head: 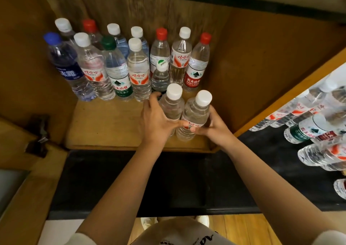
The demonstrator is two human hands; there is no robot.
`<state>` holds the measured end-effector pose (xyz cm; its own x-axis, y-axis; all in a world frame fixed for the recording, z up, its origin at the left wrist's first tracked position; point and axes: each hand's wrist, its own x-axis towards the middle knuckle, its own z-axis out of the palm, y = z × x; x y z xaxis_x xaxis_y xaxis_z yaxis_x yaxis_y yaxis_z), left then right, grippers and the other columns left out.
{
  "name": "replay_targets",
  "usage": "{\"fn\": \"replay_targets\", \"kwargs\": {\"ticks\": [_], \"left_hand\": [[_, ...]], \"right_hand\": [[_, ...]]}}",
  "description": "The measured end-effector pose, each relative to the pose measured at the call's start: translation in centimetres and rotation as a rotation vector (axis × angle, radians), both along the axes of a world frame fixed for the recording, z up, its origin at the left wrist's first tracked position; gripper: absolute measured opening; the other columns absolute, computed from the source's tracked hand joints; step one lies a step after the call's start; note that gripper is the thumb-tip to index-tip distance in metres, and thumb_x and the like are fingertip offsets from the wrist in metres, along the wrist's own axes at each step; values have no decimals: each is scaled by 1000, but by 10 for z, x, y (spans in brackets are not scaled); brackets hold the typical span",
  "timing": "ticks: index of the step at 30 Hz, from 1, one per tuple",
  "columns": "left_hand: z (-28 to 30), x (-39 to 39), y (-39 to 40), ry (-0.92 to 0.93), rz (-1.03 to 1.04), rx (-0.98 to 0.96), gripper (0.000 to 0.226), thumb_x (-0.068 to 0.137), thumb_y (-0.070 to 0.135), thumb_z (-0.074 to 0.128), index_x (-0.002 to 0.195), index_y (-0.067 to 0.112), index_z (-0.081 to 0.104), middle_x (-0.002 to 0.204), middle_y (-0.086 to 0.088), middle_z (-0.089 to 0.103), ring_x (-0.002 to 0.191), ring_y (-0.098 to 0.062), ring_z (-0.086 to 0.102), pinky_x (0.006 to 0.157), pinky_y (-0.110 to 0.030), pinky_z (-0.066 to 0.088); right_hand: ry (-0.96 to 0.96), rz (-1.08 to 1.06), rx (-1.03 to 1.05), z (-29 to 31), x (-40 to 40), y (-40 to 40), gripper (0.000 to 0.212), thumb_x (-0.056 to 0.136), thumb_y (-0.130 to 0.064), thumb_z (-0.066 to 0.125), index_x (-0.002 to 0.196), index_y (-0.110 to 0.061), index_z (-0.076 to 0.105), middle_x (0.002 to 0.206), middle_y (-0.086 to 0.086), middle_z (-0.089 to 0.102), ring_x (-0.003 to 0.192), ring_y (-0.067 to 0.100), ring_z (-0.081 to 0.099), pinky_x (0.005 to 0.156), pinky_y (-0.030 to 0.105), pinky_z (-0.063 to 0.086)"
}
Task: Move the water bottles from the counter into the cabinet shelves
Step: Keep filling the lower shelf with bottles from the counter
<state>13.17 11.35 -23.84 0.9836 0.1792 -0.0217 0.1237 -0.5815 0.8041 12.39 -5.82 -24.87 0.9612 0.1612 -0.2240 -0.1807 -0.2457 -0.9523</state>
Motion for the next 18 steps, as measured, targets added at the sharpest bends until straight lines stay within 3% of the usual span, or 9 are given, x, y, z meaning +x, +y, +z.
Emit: {"fn": "replay_targets", "kwargs": {"ticks": [4, 6, 8, 10, 13, 16, 18], "left_hand": [[-9, -4, 10, 19, -50, 20, 110, 46, 25, 91, 138, 24, 31, 138, -4, 42, 128, -27, 41, 101, -49, 39], [-20, -6, 19, 73, -84, 17, 96, 54, 22, 88, 136, 23, 38, 134, -4, 47, 123, -25, 47, 99, -47, 42], [-33, -8, 25, 144, -116, 27, 70, 65, 25, 82, 127, 18, 50, 124, -8, 56, 114, -26, 55, 93, -42, 46], [-43, -16, 28, 195, -130, -29, 53, 75, 29, 75, 123, 17, 56, 118, -4, 61, 110, -21, 57, 89, -33, 45], [-52, -27, 33, 336, -46, -391, 54, 82, 29, 68, 132, 20, 50, 103, 8, 62, 101, -15, 58, 83, -30, 49], [-52, -28, 33, 549, 87, -911, 49, 85, 31, 63, 130, 18, 50, 107, -2, 66, 92, -17, 67, 74, -25, 55], [-53, -26, 29, 563, 127, -1060, 36, 85, 28, 62, 117, 13, 58, 110, -8, 69, 91, -17, 69, 76, -26, 55]], "right_hand": [[18, 40, 36, 3, -4, 3, 86, 78, 3, 66, 143, -24, 17, 134, -15, 37, 117, -7, 39, 82, -4, 37], [7, -20, 53, 3, -10, 9, 84, 80, 2, 64, 145, -18, 14, 140, -8, 33, 123, 0, 36, 87, -2, 37], [27, -141, 46, -2, -20, 15, 78, 83, -8, 64, 146, -16, 18, 145, -3, 35, 129, 7, 36, 98, 9, 38], [150, -301, 50, -12, -34, 21, 72, 85, -21, 63, 145, -22, 23, 147, -1, 37, 132, 15, 37, 108, 31, 37], [391, -442, 346, -21, -53, 30, 59, 90, -30, 55, 142, -37, 27, 141, -1, 44, 126, 24, 46, 101, 44, 43], [411, -468, 563, -23, -59, 36, 48, 94, -39, 44, 138, -47, 28, 141, -1, 45, 126, 28, 47, 97, 45, 44], [383, -470, 613, -24, -57, 41, 43, 94, -42, 40, 136, -46, 32, 142, -2, 45, 127, 25, 45, 101, 45, 41]]}}
